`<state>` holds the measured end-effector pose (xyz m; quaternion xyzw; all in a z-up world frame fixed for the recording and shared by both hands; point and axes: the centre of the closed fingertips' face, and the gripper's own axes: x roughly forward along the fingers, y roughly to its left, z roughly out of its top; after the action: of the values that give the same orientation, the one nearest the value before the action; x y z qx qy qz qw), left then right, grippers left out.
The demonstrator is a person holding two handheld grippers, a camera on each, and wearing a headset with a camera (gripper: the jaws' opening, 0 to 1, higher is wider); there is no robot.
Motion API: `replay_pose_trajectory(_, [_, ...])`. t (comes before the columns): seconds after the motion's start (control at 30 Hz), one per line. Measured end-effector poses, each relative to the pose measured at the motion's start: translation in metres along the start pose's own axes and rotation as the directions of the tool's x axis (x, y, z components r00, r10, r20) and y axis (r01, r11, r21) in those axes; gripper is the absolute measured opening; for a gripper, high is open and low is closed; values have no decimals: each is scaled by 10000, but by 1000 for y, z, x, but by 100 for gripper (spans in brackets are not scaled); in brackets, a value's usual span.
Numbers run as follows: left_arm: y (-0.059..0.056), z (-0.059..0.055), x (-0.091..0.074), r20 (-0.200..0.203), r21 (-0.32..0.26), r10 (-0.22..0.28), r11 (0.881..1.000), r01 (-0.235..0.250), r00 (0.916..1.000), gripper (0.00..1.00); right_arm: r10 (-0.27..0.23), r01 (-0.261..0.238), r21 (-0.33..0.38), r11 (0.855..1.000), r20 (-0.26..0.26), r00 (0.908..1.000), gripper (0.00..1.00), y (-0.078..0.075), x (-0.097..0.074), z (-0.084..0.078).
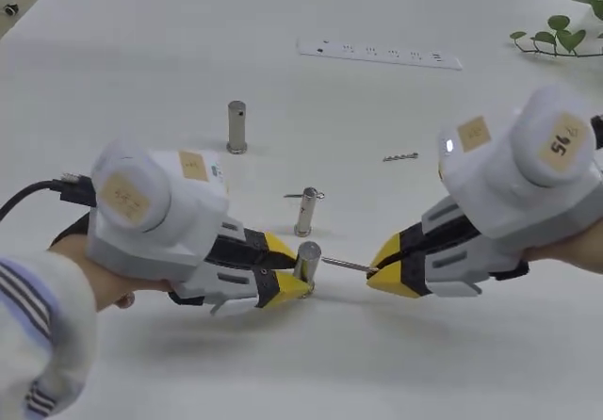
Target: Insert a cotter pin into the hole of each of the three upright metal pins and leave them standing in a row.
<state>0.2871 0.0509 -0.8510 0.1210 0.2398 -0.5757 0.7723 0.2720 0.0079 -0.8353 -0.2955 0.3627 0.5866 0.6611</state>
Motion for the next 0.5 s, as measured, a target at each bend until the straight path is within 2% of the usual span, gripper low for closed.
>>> replay_pose_trajectory(0.5, [-1,-1,1,87,-19,108,9999,-108,9999,11,-105,104,92,9999,90,9999,4,2,0,5])
